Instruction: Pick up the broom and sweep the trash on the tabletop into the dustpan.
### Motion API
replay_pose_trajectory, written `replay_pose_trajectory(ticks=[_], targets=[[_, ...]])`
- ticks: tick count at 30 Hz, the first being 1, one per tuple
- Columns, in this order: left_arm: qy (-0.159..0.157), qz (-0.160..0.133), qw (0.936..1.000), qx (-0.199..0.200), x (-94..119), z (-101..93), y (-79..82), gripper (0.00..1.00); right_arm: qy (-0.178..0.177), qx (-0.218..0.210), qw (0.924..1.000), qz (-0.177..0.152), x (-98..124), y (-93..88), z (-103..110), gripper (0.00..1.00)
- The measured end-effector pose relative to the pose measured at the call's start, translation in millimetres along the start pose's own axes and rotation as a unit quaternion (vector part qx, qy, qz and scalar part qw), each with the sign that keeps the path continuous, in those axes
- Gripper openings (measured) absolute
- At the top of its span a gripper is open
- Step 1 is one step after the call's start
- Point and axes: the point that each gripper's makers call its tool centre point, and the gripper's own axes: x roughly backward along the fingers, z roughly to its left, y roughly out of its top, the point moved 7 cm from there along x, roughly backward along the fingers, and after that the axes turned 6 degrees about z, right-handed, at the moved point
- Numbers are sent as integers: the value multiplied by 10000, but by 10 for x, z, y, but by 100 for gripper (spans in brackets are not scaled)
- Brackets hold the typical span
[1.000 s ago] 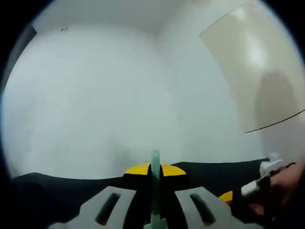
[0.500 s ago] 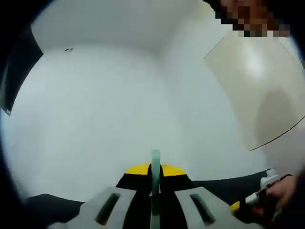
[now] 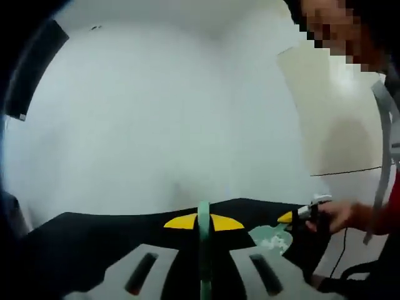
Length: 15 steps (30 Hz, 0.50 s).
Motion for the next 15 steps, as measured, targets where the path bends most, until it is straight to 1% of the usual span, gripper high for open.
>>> replay_pose_trajectory(ticks=[1,3,5,7,9,11,12,15], targets=[[127,47,9999,-11,-8,0,-25,5,32,44,9999,94,28,17,22,13],[154,-11,9997,165,-10,-15,-19,4,62,81,9998,158,121,31,71,13],[280,-30,9996,99,-17,-20,-6,5,51,127,9997,202,221,8,87,13],[327,-45,9994,54,-32,-23,-16,4,71,121,9996,257,305,-25,84,12],[385,-104,9992,48,-61,-19,-42,4,58,103,9996,239,369,-58,69,12],[386,-172,9990,144,-81,-37,-44,4,83,8,9997,223,387,-103,60,12],[399,-181,9989,146,-91,-58,-39,4,108,-51,9997,223,315,-98,69,12],[335,-261,9988,232,-114,-144,-24,4,142,-201,9995,198,226,-114,79,12]])
